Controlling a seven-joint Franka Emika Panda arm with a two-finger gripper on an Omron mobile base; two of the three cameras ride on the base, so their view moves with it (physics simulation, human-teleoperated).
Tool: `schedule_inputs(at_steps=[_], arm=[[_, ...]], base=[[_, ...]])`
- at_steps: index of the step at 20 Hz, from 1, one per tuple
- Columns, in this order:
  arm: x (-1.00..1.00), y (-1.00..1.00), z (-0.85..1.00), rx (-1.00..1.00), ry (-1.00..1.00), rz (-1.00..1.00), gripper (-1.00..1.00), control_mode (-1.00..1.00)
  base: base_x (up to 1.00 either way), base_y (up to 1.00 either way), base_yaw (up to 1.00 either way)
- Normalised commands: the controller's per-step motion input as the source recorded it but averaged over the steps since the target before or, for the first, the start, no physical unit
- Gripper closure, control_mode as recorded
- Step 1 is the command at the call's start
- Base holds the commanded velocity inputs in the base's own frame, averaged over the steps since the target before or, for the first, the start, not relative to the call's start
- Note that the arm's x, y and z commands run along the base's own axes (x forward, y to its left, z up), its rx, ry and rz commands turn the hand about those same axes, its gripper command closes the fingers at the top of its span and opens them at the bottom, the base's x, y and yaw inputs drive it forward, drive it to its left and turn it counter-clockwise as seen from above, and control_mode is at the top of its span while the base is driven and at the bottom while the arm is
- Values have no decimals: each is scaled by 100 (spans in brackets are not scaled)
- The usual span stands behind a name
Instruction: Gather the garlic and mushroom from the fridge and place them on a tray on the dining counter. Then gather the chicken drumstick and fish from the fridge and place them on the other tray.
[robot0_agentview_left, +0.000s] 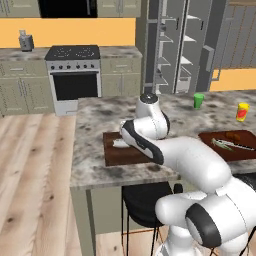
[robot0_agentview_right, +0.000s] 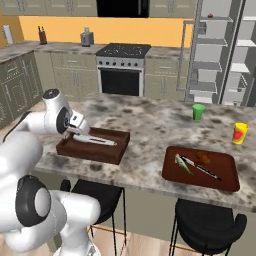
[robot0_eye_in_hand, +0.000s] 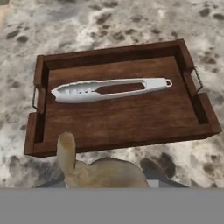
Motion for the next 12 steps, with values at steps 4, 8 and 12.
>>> schedule_inputs(at_steps=[4, 8, 12], arm=[[23, 0, -45, 0, 6, 1, 100, -100], [24, 0, -35, 0, 3, 1, 100, -100], [34, 1, -36, 0, 3, 0, 100, -100]], base=[[0, 0, 0], [0, 0, 0], [0, 0, 0]])
